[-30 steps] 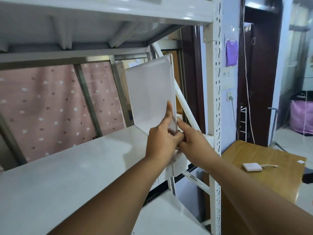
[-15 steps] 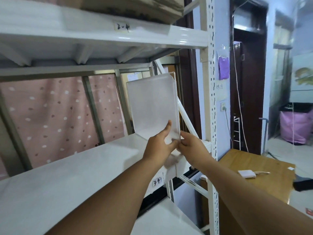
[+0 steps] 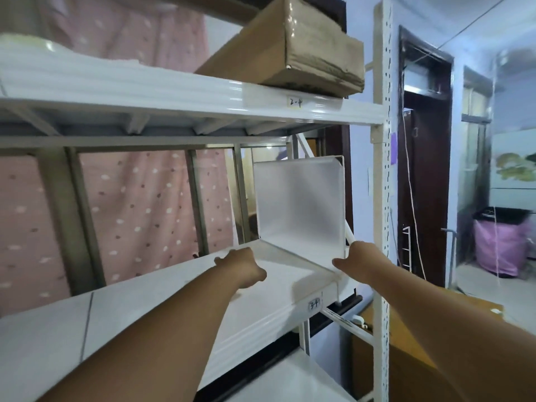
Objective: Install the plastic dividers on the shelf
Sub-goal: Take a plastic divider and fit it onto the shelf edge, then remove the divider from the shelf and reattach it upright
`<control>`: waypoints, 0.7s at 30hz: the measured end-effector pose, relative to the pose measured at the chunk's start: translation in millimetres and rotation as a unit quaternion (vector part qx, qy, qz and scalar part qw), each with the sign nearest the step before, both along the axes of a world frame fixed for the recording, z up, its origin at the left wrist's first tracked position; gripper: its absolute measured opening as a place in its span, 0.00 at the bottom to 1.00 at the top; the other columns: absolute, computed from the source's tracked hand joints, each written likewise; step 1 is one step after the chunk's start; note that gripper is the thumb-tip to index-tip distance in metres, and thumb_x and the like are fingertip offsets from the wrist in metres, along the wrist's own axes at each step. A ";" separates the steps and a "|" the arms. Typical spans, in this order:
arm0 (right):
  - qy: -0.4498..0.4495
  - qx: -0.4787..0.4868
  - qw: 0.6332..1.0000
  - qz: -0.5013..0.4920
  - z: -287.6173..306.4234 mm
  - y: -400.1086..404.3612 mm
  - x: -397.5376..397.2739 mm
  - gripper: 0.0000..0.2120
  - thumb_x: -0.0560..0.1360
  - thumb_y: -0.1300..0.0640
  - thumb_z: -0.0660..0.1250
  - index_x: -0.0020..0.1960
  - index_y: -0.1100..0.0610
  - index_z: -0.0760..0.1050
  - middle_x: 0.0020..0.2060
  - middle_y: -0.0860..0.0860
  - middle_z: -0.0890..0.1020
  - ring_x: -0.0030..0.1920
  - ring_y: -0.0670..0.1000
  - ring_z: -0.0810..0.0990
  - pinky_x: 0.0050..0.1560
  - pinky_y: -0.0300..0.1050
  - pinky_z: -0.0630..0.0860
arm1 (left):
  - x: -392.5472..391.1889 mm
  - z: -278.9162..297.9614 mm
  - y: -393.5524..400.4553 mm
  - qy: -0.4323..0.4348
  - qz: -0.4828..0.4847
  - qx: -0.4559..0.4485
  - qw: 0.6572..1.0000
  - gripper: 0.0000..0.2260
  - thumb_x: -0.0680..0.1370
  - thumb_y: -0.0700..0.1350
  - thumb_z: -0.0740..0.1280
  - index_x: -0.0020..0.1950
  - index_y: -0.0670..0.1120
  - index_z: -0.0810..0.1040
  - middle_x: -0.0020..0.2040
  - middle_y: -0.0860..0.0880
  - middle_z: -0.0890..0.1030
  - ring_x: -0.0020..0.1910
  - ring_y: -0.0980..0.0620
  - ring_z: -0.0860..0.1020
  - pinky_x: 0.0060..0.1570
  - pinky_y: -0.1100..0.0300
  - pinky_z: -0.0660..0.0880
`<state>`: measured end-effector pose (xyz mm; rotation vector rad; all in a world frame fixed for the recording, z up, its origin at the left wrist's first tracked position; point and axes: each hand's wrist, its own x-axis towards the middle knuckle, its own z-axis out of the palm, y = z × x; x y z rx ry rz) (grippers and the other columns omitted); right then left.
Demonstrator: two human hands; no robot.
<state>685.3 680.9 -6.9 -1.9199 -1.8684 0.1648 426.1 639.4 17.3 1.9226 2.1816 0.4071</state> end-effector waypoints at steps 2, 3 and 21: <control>-0.046 -0.013 0.999 -0.005 10.7 -10.5 -10.6 0.16 0.78 0.44 0.65 0.44 0.58 0.73 0.37 0.53 0.80 0.45 0.55 0.80 0.46 0.45 0.76 | -20.7 6.3 -13.0 0.008 0.007 -0.004 1.000 0.30 0.78 0.51 0.69 0.79 0.43 0.68 0.75 0.43 0.74 0.71 0.42 0.73 0.76 0.46 0.66; -0.061 -0.018 0.998 -0.008 16.0 -14.9 -18.2 0.17 0.78 0.43 0.65 0.44 0.57 0.73 0.39 0.54 0.81 0.47 0.57 0.81 0.47 0.45 0.77 | -32.0 9.6 -20.6 0.012 0.010 -0.006 1.000 0.29 0.78 0.51 0.70 0.77 0.43 0.70 0.73 0.43 0.76 0.66 0.43 0.75 0.73 0.47 0.70; -0.078 0.012 0.962 0.261 56.0 -58.0 -279.7 0.23 0.80 0.41 0.63 0.63 0.59 0.76 0.53 0.54 0.78 0.53 0.57 0.78 0.50 0.44 0.72 | -251.6 48.9 -160.2 -0.002 0.188 0.049 0.981 0.22 0.77 0.51 0.73 0.68 0.42 0.80 0.65 0.41 0.83 0.57 0.42 0.82 0.50 0.57 0.78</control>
